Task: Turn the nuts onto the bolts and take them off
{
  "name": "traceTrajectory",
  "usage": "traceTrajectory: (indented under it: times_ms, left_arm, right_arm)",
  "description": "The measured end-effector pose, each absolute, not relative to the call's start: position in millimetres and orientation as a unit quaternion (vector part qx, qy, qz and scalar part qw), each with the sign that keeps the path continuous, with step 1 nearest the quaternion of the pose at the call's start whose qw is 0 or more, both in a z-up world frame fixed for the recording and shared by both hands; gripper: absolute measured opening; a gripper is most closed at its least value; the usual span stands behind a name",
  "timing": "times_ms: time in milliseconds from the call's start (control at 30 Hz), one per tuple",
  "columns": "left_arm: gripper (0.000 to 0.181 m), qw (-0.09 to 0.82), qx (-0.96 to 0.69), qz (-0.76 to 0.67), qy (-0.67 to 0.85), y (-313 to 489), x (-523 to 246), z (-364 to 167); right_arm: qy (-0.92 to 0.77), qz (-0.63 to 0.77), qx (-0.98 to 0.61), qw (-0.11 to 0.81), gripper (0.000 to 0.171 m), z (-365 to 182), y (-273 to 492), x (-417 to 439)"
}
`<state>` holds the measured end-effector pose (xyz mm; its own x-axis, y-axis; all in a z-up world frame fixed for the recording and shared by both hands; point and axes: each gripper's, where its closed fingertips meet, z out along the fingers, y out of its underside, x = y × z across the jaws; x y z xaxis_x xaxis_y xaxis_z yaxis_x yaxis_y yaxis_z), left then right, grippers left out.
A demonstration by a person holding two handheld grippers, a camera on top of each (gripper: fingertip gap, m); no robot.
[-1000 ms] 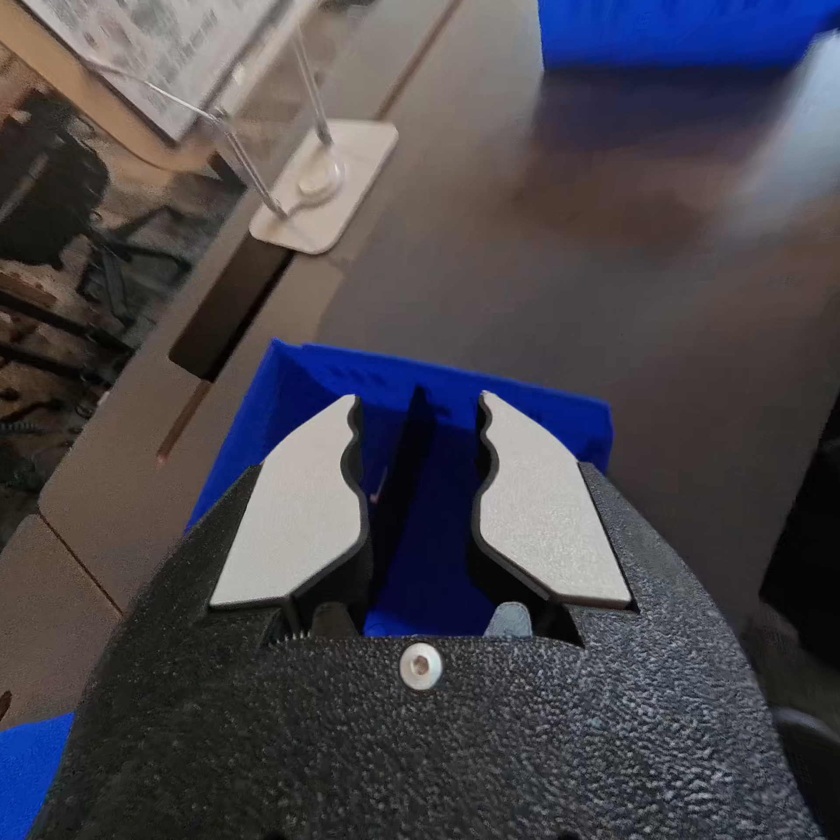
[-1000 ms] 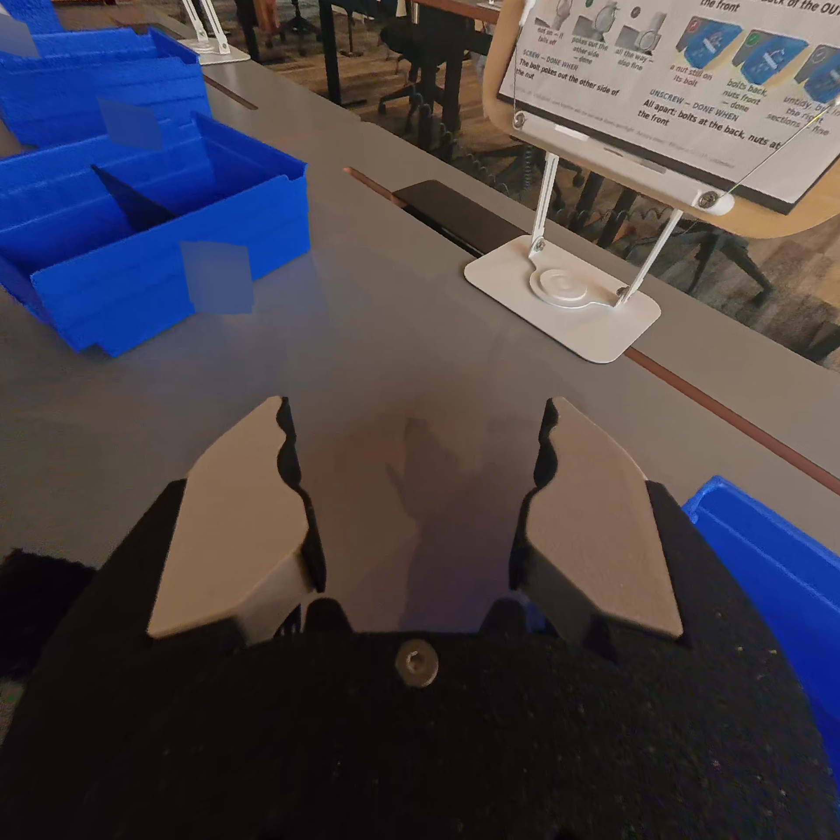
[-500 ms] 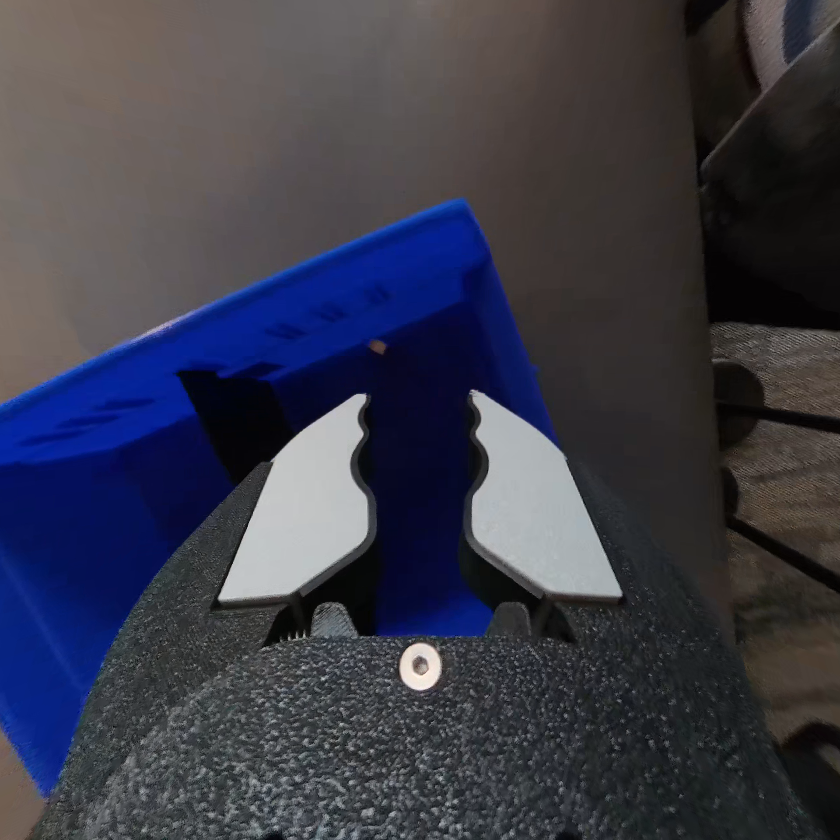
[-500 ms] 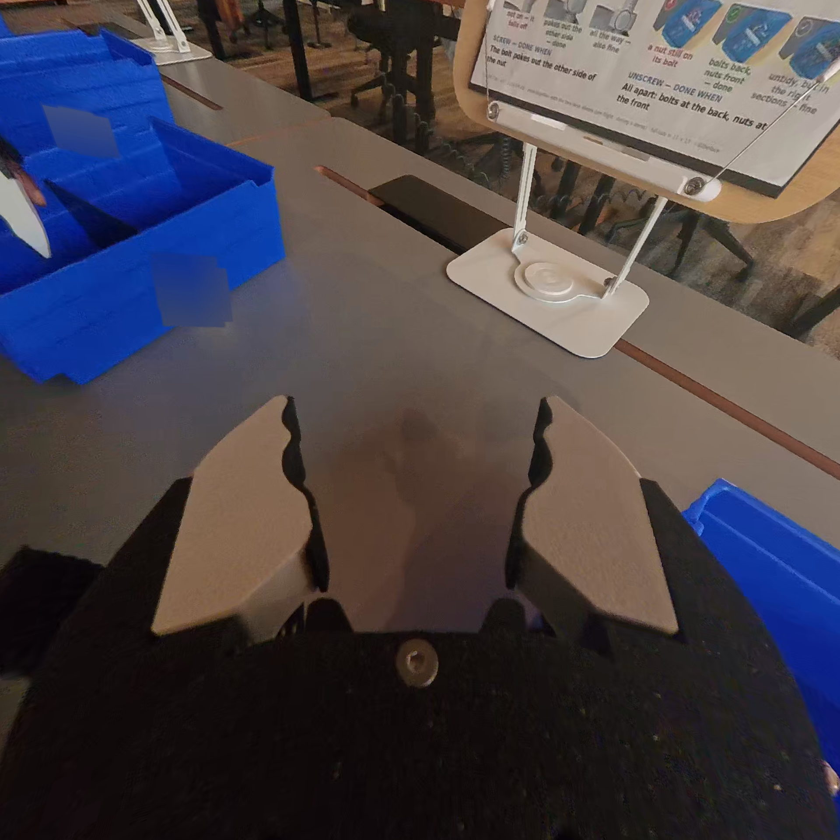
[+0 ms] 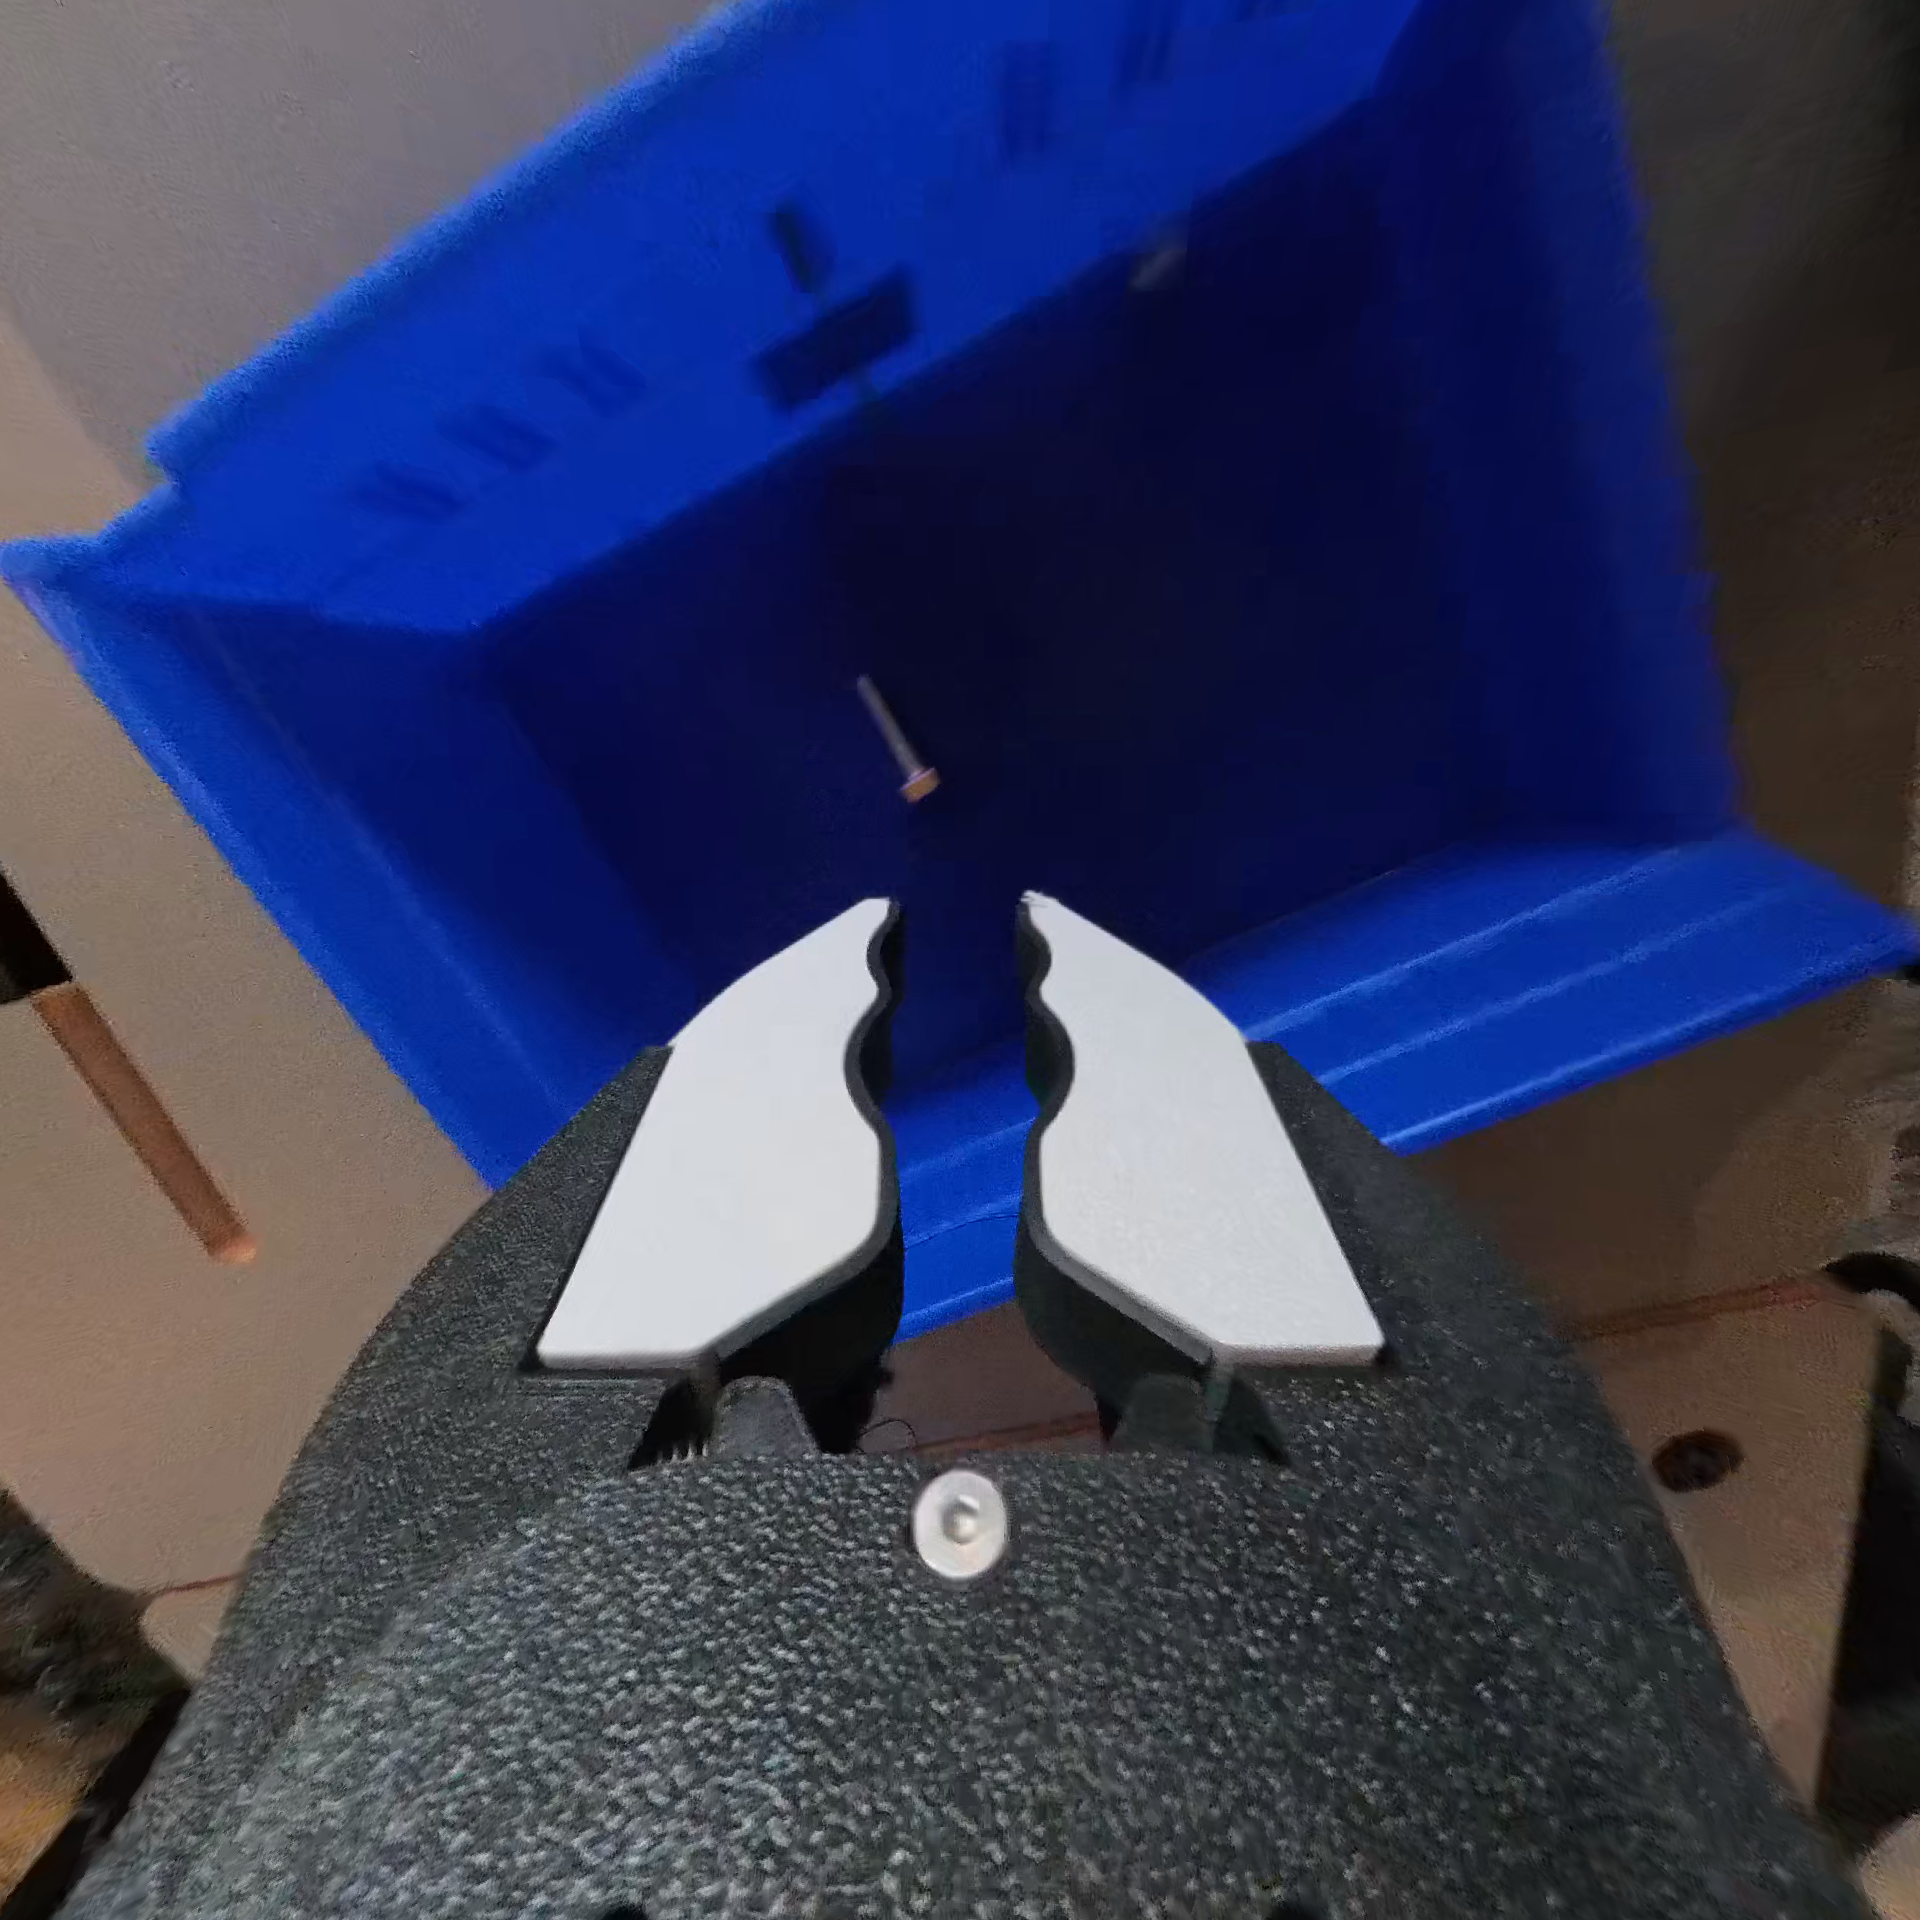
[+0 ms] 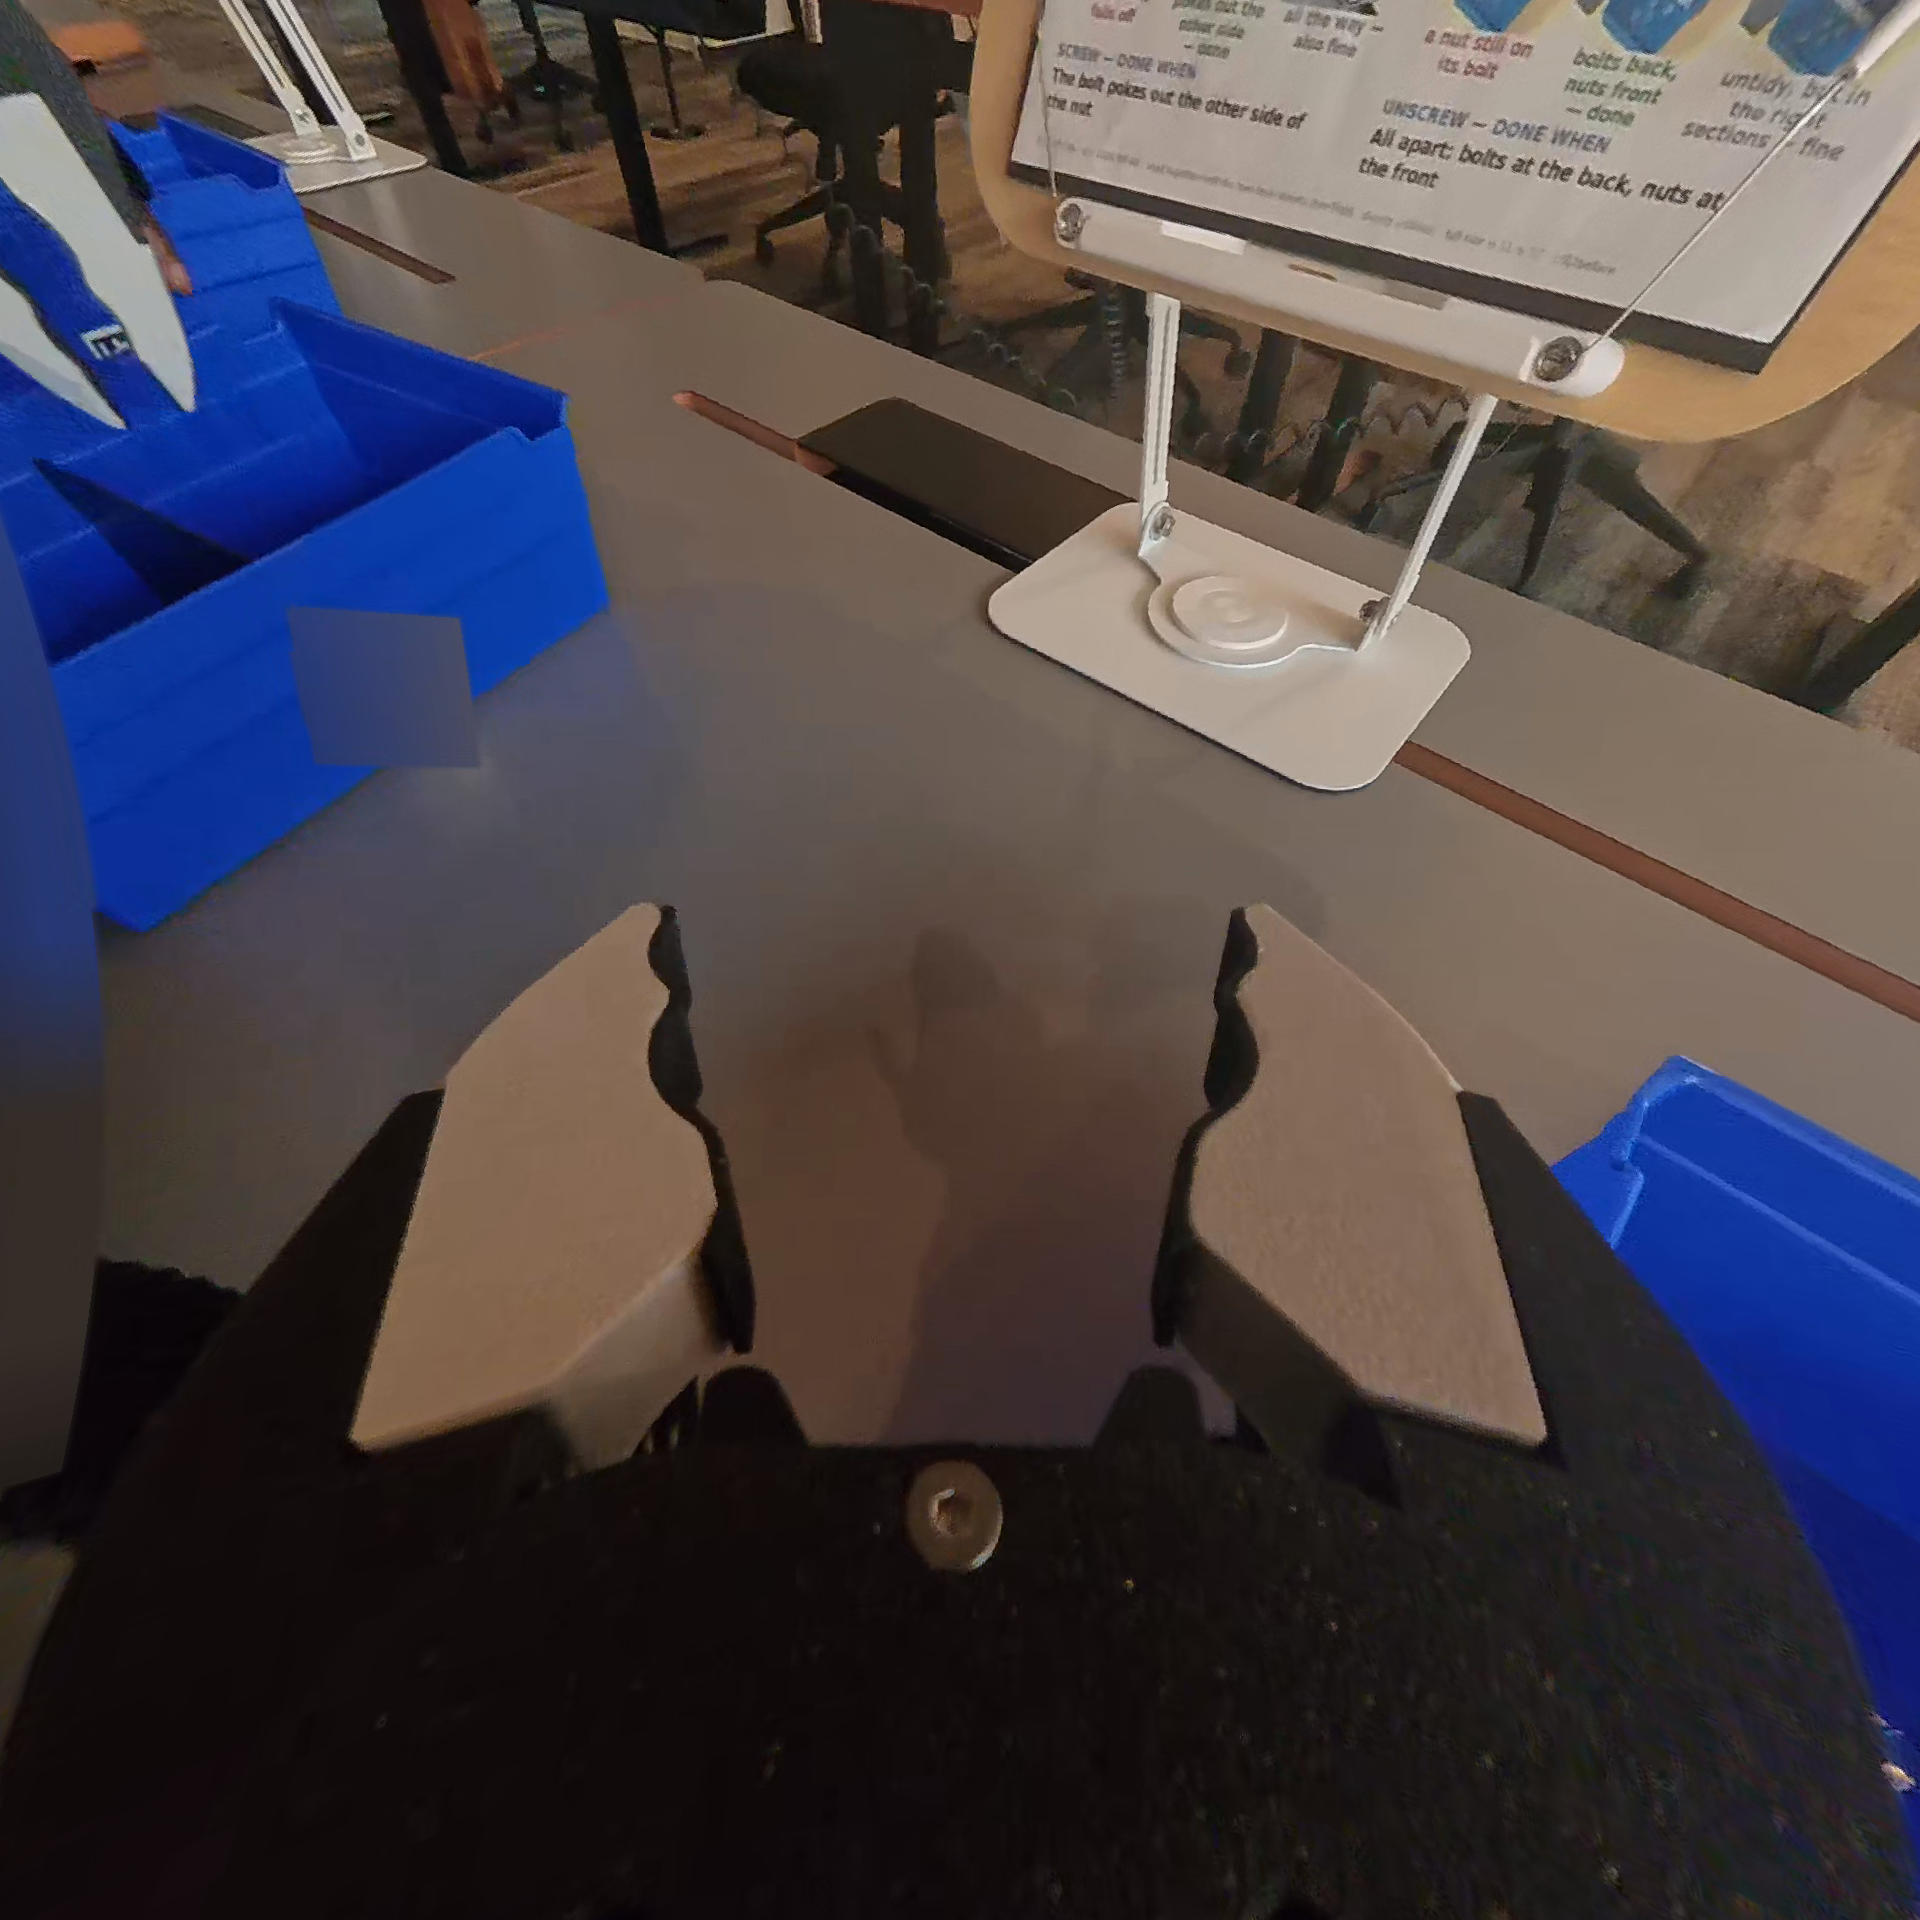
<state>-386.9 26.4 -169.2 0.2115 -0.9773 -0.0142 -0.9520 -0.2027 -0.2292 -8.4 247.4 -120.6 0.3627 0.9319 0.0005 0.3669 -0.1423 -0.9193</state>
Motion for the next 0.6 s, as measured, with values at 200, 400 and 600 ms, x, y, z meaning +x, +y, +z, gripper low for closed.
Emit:
traceTrajectory:
  times_ms: [200, 400, 600]
  left_arm:
    - [0.014, 0.100, -0.745, -0.047, 0.657, 51, -401, -204]
    - [0.027, 0.092, -0.751, -0.076, 0.650, 56, -388, -235]
    - [0.028, 0.053, -0.792, -0.104, 0.599, 46, -382, -252]
  right_arm:
    - [-0.456, 0.316, -0.696, 0.456, 0.095, -123, 256, -4]
    - [-0.454, 0.308, -0.703, 0.453, 0.095, -129, 262, -4]
    - [-0.453, 0.299, -0.708, 0.452, 0.094, -133, 268, -2]
